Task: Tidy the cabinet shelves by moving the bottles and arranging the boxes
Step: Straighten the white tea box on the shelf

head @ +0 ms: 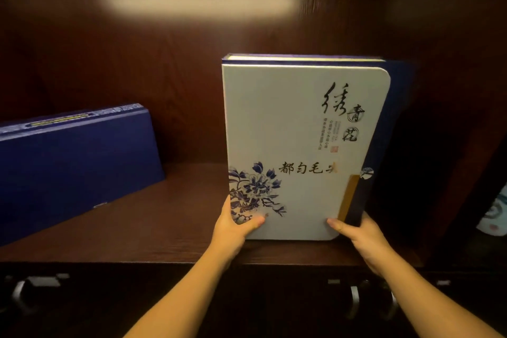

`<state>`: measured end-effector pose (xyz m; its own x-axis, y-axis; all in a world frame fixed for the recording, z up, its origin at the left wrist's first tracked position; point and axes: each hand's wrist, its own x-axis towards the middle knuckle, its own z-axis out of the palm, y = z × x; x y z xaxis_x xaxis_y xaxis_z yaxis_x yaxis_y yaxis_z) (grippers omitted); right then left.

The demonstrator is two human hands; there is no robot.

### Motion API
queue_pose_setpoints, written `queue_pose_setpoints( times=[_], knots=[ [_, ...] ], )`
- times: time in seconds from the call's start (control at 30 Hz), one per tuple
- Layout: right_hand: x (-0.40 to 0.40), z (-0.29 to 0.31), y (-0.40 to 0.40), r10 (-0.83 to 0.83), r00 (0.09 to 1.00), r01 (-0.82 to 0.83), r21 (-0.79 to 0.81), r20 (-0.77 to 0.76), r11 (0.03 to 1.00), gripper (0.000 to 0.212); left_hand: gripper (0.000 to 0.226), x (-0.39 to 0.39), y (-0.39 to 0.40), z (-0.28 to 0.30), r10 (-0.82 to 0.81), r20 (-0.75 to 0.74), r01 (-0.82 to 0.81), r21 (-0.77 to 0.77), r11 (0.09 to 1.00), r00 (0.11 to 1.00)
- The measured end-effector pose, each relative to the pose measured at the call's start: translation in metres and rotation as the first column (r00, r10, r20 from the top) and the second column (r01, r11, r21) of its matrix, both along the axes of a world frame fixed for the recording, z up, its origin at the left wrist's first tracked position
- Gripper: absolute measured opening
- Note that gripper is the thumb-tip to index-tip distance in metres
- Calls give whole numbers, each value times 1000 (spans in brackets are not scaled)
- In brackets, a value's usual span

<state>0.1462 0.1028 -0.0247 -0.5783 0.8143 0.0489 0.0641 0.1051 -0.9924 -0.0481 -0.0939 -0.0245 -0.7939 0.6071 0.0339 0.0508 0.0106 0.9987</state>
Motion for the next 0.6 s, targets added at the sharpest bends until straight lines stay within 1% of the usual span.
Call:
queue_pose_setpoints(
  times=[0.07,0.2,0.23,0.33,0.4,0.47,0.53,0.6],
  knots=[
    [1,0,-8,-36,999,36,29,12,999,55,94,-3,-10,6,-6,21,6,-15,1000,1000],
    [5,1,-35,-171,982,165,79,76,983,56,93,-20,-52,24,16,8,-16,30,999,1000],
    [5,3,-45,-214,973,207,78,91,975,58,91,-28,-69,28,34,6,-35,48,998,999],
    [1,10,-88,-357,925,350,74,129,934,78,87,-55,-135,39,103,-7,-103,68,992,995],
    [-9,20,-127,-418,899,412,71,127,908,81,87,-74,-187,46,161,-28,-159,67,985,987],
    [-25,30,-166,-416,905,412,60,90,909,74,85,-94,-239,53,224,-64,-220,64,974,973],
    [-47,39,-208,-350,934,345,76,71,936,67,84,-113,-286,60,293,-91,-287,73,955,952],
    [-76,45,-244,-272,961,268,75,56,961,64,82,-131,-327,65,364,-107,-356,89,930,925]
  ],
)
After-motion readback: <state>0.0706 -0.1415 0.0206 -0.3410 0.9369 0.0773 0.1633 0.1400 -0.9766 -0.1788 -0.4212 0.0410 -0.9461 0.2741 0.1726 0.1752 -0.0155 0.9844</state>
